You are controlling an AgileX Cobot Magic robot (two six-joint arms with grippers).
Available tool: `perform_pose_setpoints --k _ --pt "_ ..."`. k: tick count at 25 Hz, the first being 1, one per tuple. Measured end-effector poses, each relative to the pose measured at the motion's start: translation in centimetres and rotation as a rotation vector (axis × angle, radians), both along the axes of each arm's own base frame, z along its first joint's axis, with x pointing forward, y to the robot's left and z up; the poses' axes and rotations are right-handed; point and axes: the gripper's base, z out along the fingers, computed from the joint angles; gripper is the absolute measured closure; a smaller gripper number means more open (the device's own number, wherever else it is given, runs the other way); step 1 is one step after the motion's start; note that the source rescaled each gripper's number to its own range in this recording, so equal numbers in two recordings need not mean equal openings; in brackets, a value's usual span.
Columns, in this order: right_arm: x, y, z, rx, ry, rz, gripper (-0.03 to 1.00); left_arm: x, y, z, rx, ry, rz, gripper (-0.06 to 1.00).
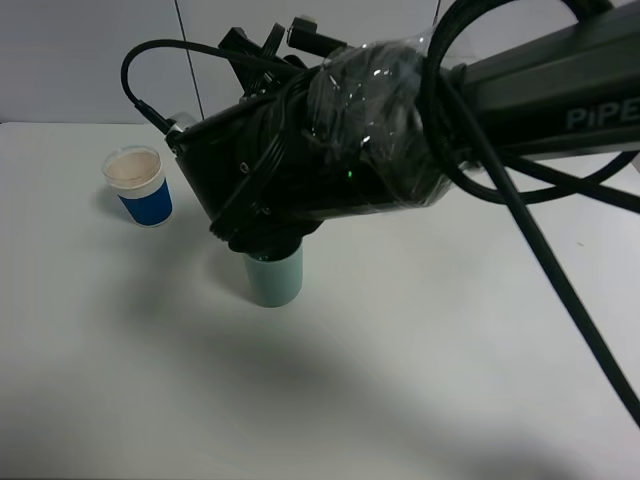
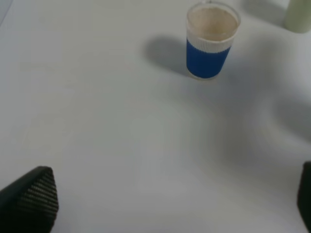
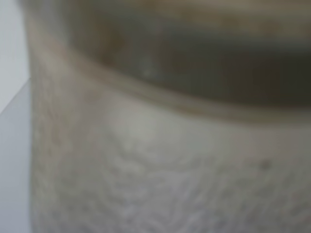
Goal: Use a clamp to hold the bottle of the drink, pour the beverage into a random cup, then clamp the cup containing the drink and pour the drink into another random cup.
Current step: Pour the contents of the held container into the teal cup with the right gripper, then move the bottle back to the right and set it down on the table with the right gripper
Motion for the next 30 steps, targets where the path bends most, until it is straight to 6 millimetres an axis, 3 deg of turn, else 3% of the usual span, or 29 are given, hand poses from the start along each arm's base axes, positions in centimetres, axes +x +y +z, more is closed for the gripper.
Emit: perform_pose_setpoints --k 30 --pt "-0.36 0.50 0.31 0.049 -0.041 0.015 0.96 0.00 0.00 0.00 0.000 0.000 0.000 -0.05"
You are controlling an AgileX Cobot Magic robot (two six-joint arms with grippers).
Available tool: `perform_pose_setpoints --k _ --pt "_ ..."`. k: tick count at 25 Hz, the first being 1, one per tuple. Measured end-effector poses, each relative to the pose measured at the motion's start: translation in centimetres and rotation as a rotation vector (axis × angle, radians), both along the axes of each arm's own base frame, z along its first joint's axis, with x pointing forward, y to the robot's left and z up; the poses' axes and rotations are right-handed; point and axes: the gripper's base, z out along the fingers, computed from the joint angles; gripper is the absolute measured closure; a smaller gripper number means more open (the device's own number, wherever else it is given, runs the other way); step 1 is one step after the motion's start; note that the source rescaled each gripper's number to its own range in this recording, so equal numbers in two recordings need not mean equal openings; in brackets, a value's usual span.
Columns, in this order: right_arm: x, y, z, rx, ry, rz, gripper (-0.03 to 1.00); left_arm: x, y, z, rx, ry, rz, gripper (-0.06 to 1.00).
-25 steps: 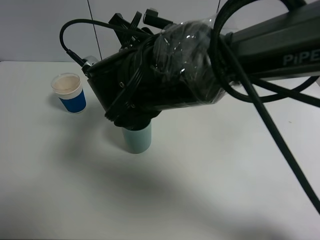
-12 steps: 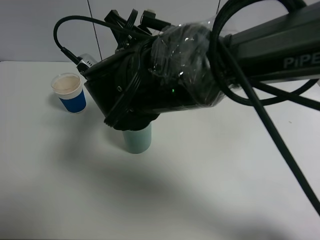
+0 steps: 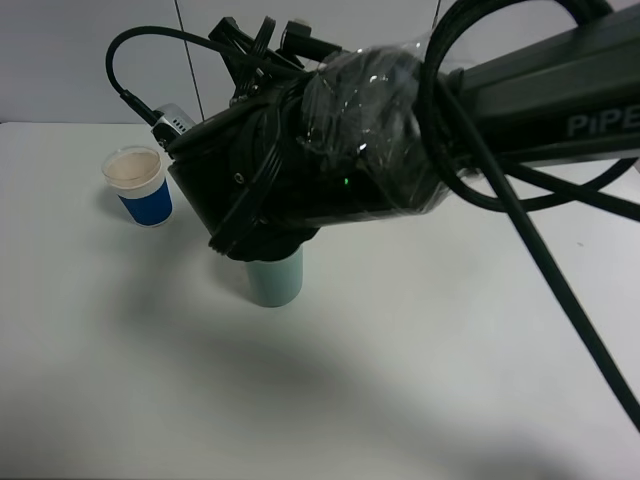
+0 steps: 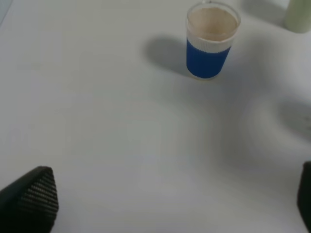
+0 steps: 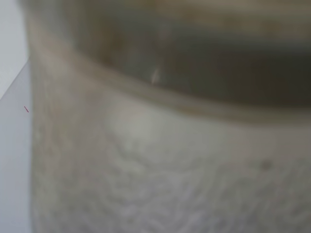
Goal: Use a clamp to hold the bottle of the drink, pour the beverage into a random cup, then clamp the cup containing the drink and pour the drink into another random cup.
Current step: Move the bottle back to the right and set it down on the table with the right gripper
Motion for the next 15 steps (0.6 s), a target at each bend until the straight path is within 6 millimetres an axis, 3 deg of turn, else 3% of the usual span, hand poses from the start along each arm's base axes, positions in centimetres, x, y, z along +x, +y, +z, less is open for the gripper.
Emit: perform_pose_setpoints --k 15 --pt "-0.8 -0.7 -1.5 0.207 0.151 -0.172 0.96 0.0 0.0 0.0 0.000 0.000 0.000 -0.05"
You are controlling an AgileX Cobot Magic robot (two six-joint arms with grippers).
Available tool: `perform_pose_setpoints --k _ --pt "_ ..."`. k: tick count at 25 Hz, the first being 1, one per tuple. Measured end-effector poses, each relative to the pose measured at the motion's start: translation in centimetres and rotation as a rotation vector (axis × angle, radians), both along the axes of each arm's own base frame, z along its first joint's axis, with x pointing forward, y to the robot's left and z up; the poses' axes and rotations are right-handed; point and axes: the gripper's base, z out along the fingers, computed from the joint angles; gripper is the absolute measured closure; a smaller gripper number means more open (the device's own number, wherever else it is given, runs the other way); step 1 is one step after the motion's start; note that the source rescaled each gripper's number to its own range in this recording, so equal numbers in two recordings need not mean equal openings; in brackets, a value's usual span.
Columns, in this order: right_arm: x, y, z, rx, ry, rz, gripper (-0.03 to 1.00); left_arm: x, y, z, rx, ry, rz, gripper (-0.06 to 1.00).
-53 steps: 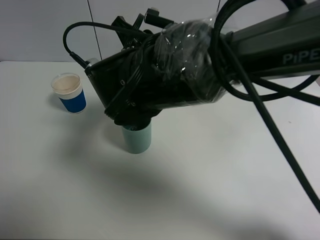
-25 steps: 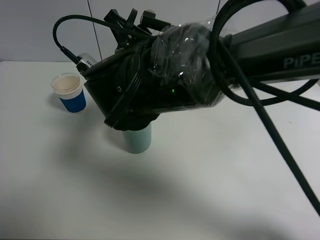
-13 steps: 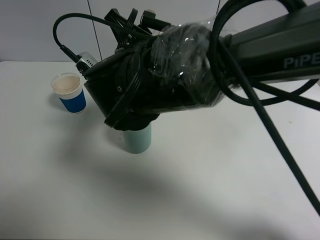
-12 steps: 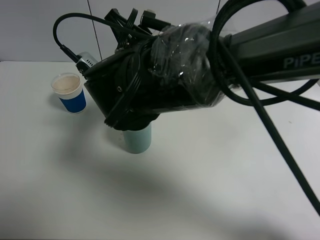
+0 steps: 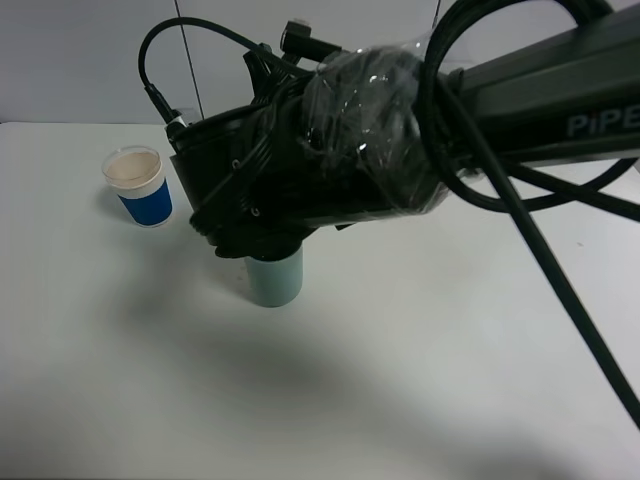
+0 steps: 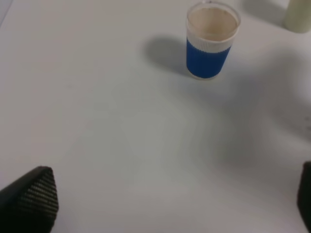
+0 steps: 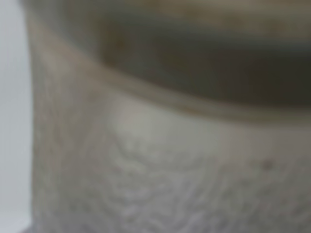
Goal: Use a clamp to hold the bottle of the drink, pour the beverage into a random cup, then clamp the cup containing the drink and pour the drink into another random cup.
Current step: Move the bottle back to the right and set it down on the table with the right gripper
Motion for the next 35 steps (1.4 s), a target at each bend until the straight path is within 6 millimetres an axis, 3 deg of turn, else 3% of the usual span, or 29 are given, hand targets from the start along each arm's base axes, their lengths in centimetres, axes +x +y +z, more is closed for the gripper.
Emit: perform_pose_setpoints --k 4,8,15,28,35 --pt "0.0 -0.1 -0.2 0.098 0.005 -0.069 0.96 0.0 0.0 0.0 0.000 0.000 0.000 -0.05" --pt "1.0 -1.1 -0.5 0.281 -0.001 -0.231 0.96 0.0 0.0 0.0 0.000 0.000 0.000 -0.05" --pt "2.5 -2.0 -1.0 0.504 0.066 -0.355 0.96 0.0 0.0 0.0 0.000 0.000 0.000 -0.05" --pt "5.6 -4.4 1.2 0.899 0.161 -0.512 0.96 0.0 0.0 0.0 0.000 0.000 0.000 -0.05" --pt "7.0 -5.3 1.1 1.042 0.237 -0.569 0.96 0.0 0.0 0.0 0.000 0.000 0.000 -0.05"
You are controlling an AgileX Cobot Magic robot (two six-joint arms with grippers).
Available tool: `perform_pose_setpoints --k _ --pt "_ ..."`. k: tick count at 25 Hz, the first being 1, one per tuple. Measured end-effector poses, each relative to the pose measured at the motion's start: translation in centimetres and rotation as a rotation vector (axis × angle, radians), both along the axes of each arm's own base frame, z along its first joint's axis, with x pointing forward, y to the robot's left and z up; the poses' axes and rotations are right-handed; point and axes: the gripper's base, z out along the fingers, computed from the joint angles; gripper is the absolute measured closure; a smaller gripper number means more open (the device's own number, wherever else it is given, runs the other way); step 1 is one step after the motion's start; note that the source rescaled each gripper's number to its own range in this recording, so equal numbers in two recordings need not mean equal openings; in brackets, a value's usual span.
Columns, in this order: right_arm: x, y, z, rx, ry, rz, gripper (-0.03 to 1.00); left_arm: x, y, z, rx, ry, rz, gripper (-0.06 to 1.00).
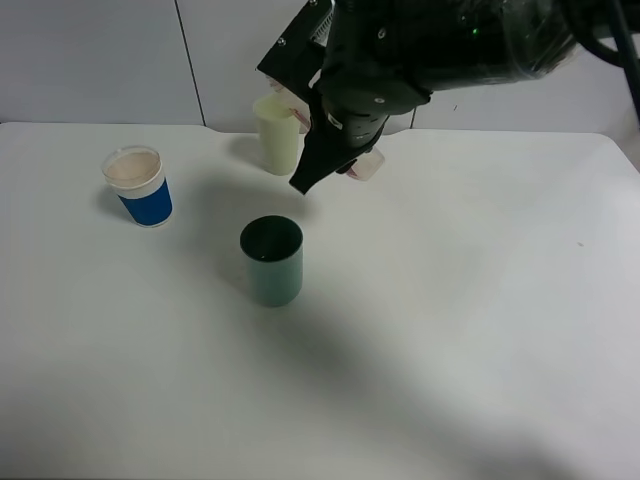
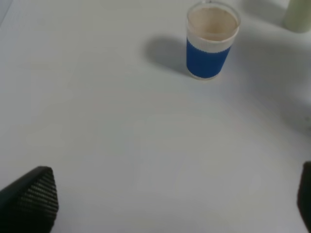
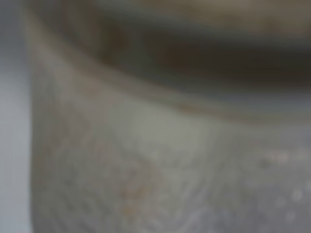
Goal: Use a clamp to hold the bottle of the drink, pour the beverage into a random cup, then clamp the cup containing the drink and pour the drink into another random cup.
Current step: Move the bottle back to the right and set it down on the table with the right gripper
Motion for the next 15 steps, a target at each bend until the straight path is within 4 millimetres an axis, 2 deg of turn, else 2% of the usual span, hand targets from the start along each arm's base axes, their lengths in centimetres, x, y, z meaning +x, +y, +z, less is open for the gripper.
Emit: perform_pose_setpoints --k 11,15 --pt "2.4 -1.4 0.0 0.177 0.040 0.010 0.96 0.0 0.0 0.0 0.000 0.000 0.000 -0.05" --pt "2.9 -2.2 -0.9 0.248 0.046 0.036 0.96 0.0 0.0 0.0 0.000 0.000 0.000 -0.05"
